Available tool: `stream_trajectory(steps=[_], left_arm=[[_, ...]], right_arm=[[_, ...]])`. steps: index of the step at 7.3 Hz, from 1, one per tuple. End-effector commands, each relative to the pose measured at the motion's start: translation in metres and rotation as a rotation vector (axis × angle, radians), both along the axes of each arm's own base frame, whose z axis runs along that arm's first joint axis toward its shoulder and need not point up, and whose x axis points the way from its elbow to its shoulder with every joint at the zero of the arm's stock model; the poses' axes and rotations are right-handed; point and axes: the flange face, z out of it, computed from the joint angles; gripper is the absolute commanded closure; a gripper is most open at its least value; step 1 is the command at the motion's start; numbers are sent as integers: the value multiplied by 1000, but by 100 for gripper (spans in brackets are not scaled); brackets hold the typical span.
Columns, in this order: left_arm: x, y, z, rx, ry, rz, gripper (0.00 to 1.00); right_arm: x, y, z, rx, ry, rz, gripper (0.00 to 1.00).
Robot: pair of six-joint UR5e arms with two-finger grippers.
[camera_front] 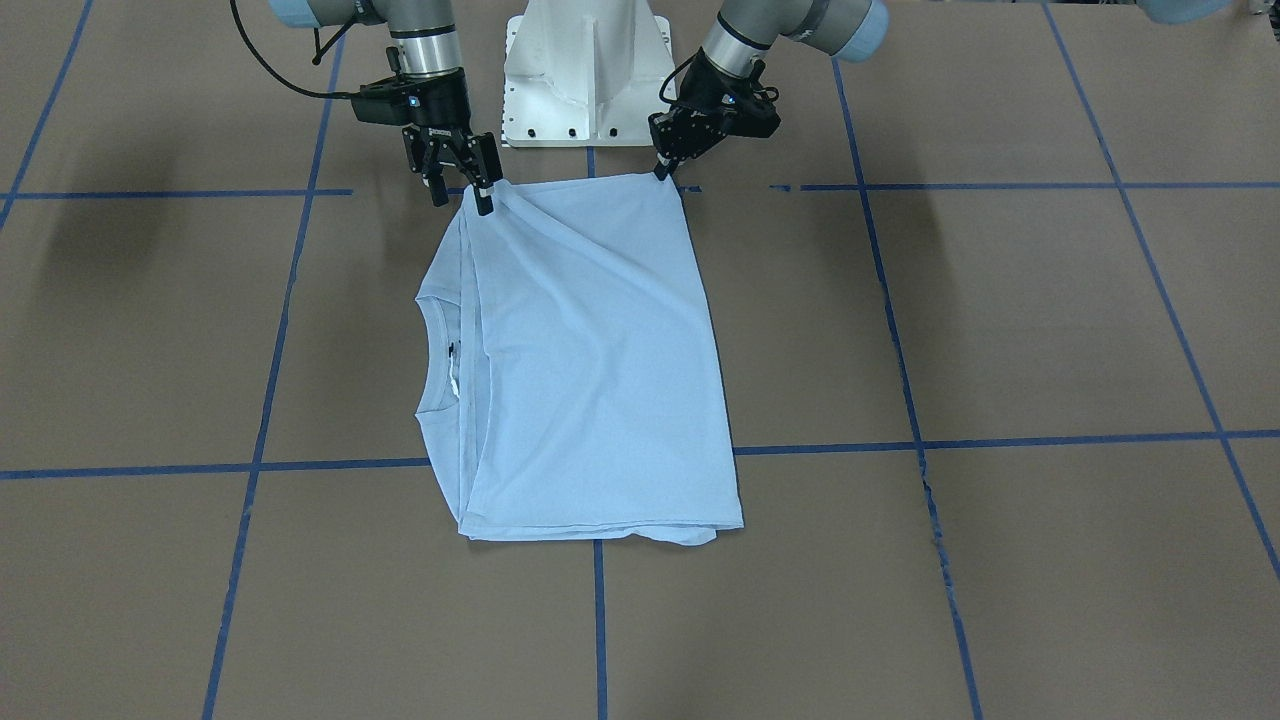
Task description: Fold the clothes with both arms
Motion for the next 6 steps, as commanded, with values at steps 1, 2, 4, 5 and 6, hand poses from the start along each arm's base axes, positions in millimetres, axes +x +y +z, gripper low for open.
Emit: stream_trajectory(steps=[1,2,4,5,6], left_arm=[[0,0,-1,0,2,0,100],[0,1,-1,0,3,1,100],[1,1,-2,0,5,1,100],[1,1,-2,0,5,1,100],[1,1,-2,0,5,1,100]], right_arm=[[-11,2,5,-9,21,3,19],[-10,2,7,-10,32,4,19],[-10,2,7,-12,40,4,20],[-11,3,8,-12,42,2,30],[-12,3,8,-12,43,1,33]])
